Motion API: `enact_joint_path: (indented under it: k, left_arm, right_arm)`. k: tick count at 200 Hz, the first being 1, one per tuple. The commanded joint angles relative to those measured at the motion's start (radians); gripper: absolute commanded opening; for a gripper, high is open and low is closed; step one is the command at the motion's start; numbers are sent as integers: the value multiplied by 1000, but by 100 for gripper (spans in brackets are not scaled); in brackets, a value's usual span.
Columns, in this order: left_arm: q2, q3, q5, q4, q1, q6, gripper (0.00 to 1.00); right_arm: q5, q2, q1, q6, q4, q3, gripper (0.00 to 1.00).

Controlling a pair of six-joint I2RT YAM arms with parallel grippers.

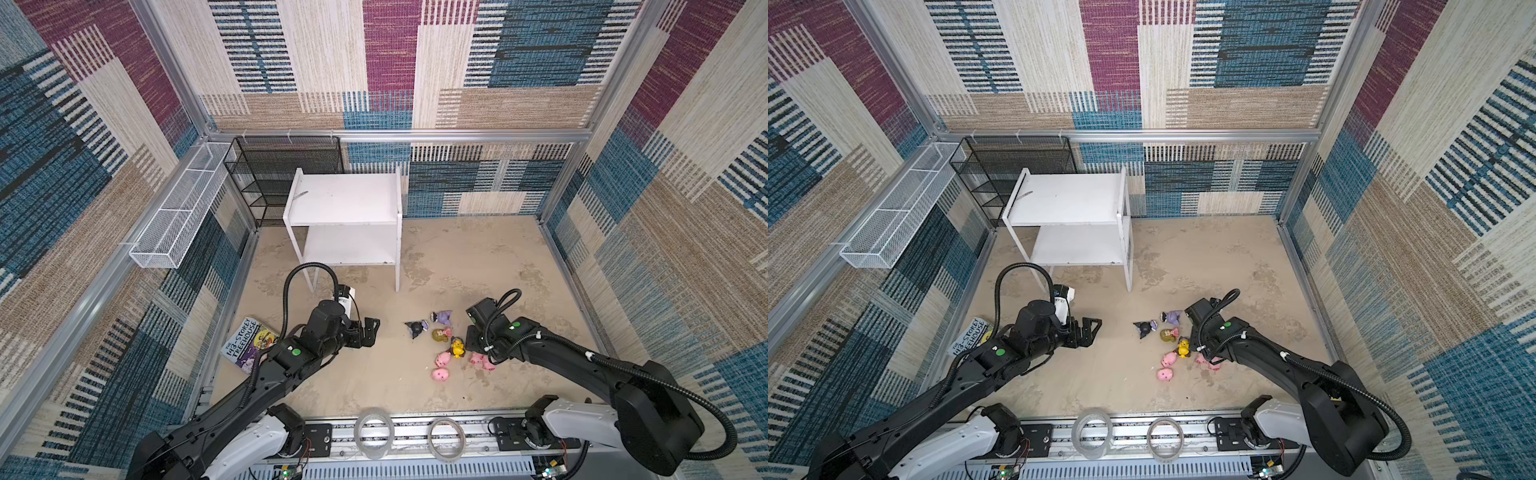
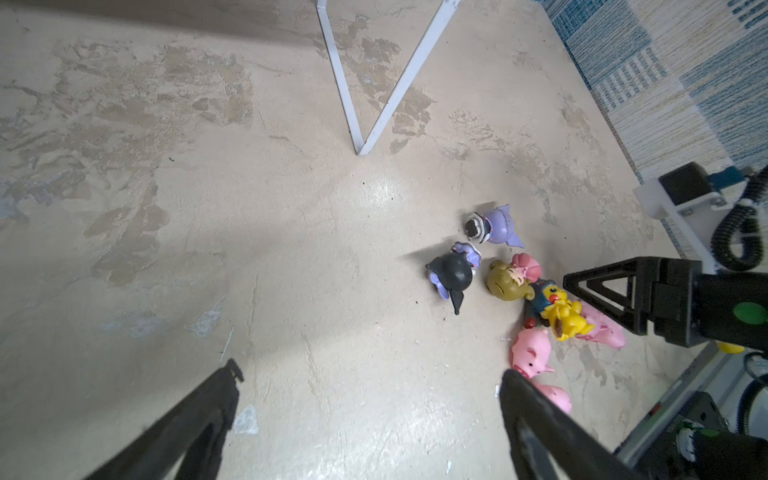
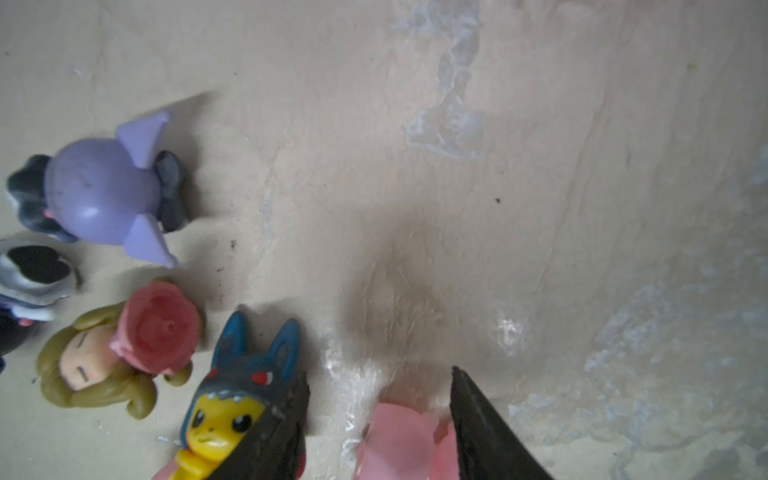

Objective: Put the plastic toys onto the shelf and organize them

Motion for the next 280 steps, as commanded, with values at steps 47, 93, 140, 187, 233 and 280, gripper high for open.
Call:
enact_joint_path:
  k: [47,93,140,187,233,280]
  left_arm:
    - [31,24,40,29,0,8,99]
    - [36,40,33,8,0,11,99]
    - [24,35,21,0,0,13,99]
    - [100,81,57,14,0,20,99]
    - [116,87,62,19,0,19,99]
    - [109,112,47,-11,1,32,99]
  right_arm:
    - [-67,-79,3,45,70,-78,46]
    - [-84,-52,3,-1,89,-56,37]
    - [-63,-32,13,12,89,-68,39]
    - [-24,-39,35,34,85,-66,27]
    - [21,-31,30,-2,127,-33,22]
    - [184,123,-159,-220,186,105,23]
